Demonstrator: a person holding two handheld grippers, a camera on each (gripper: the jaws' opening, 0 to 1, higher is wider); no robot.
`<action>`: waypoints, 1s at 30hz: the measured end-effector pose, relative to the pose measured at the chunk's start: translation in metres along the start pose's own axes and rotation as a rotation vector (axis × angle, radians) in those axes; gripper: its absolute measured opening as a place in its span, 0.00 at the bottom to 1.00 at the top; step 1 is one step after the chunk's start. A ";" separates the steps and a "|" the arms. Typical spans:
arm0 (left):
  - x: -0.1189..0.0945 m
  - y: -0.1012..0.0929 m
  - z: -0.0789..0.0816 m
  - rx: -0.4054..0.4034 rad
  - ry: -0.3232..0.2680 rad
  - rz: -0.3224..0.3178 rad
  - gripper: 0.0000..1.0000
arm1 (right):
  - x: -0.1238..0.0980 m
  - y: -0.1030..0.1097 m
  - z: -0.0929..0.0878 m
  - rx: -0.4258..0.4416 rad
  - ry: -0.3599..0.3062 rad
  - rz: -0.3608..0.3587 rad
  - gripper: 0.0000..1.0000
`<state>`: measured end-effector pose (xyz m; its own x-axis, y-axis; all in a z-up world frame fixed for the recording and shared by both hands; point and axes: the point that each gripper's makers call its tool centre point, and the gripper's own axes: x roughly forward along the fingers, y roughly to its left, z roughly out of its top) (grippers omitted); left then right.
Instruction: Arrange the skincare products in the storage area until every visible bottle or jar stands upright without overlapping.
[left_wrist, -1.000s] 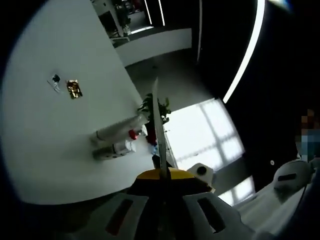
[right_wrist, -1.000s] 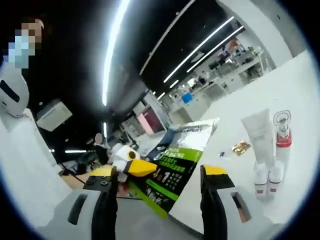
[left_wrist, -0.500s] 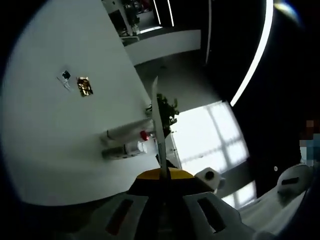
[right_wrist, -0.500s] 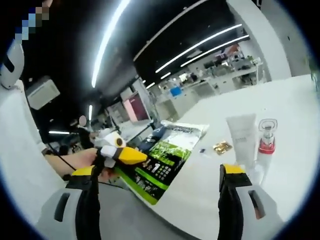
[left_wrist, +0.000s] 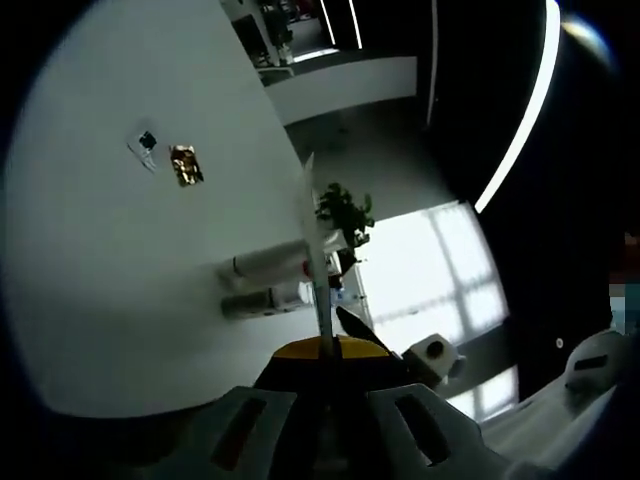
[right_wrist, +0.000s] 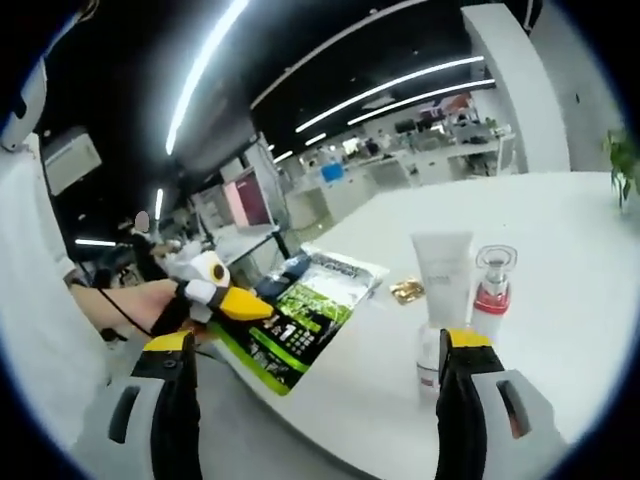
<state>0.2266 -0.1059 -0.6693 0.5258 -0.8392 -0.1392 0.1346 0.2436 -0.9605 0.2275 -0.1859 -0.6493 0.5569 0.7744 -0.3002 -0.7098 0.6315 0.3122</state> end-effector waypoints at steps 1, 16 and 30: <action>0.001 0.001 0.000 -0.002 0.001 0.003 0.00 | -0.001 -0.002 -0.001 0.000 0.003 -0.007 0.99; 0.017 0.029 0.004 -0.023 0.026 0.061 0.00 | -0.012 -0.038 -0.006 0.023 -0.029 -0.166 0.99; 0.036 0.063 0.000 -0.005 0.082 0.139 0.00 | -0.015 -0.051 -0.010 0.071 -0.035 -0.192 0.99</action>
<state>0.2544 -0.1206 -0.7347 0.4687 -0.8343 -0.2902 0.0604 0.3580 -0.9317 0.2512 -0.2298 -0.6704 0.6942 0.6400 -0.3294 -0.5579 0.7676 0.3156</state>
